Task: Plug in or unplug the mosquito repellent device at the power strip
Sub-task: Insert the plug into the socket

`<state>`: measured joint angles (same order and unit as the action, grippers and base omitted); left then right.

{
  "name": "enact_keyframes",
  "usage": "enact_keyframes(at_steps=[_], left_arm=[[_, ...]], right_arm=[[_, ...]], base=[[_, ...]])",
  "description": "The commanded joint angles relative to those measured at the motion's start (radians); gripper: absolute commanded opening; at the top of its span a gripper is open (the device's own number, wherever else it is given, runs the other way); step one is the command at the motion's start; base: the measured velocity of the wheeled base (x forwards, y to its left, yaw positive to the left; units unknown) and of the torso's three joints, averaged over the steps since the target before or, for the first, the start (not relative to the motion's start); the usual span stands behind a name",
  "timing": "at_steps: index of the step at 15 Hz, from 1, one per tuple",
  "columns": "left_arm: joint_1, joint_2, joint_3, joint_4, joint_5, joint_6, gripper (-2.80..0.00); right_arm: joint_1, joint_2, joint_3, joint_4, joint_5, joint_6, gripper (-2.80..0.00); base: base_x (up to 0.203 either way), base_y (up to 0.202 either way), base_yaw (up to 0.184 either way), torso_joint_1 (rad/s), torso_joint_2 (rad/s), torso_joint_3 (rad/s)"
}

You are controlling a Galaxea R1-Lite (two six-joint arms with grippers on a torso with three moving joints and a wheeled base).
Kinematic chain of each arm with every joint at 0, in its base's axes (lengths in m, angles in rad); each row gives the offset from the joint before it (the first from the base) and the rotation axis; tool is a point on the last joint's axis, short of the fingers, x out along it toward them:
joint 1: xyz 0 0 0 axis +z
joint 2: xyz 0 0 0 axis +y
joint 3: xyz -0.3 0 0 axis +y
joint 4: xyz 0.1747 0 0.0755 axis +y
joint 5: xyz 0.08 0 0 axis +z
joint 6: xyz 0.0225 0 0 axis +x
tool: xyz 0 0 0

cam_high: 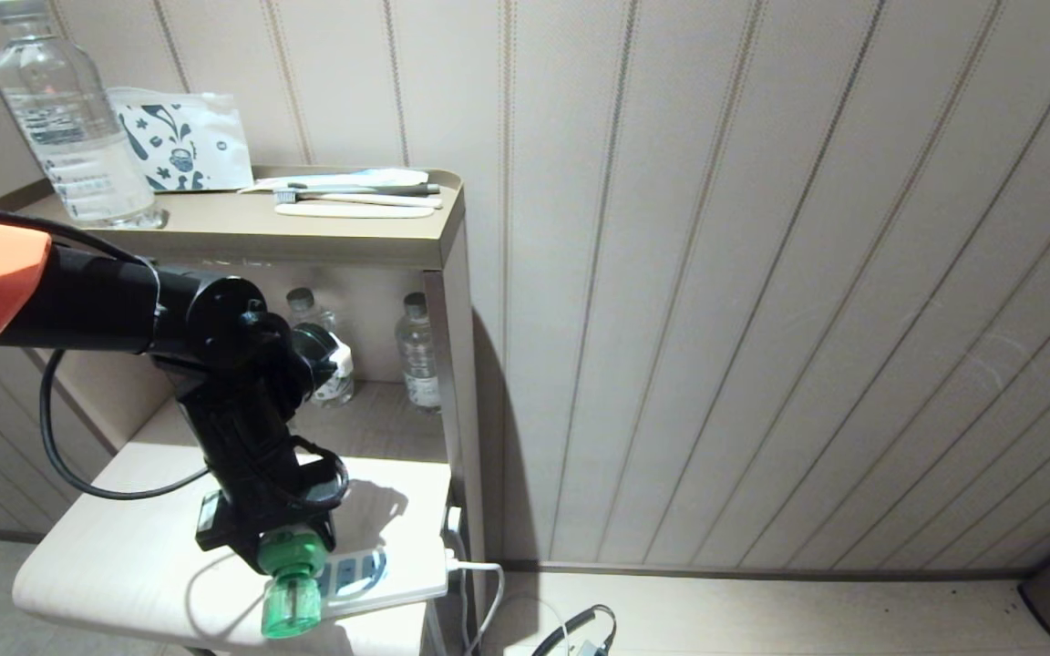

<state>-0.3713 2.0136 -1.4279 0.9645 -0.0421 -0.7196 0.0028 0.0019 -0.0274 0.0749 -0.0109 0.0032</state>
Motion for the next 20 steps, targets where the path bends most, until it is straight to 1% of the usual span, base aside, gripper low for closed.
enact_keyframes(at_steps=[1, 10, 15, 20], left_arm=[[0.0, 0.0, 0.003, 0.005, 0.001, -0.004, -2.8], [-0.005, -0.006, 0.001, 0.007, 0.007, 0.014, -2.8], [-0.014, -0.009, 0.001, 0.007, 0.01, 0.057, -2.8], [-0.014, 0.016, -0.001, 0.005, 0.014, 0.056, -2.8]], right_arm=[[0.0, 0.001, 0.0, 0.0, 0.0, 0.0, -2.8], [0.0, 0.0, 0.0, 0.0, 0.0, 0.0, -2.8], [0.0, 0.0, 0.0, 0.0, 0.0, 0.0, -2.8], [0.0, 0.0, 0.0, 0.0, 0.0, 0.0, -2.8]], base=[[0.0, 0.0, 0.0, 0.0, 0.0, 0.0], [0.0, 0.0, 0.0, 0.0, 0.0, 0.0], [0.0, 0.0, 0.0, 0.0, 0.0, 0.0], [0.0, 0.0, 0.0, 0.0, 0.0, 0.0]])
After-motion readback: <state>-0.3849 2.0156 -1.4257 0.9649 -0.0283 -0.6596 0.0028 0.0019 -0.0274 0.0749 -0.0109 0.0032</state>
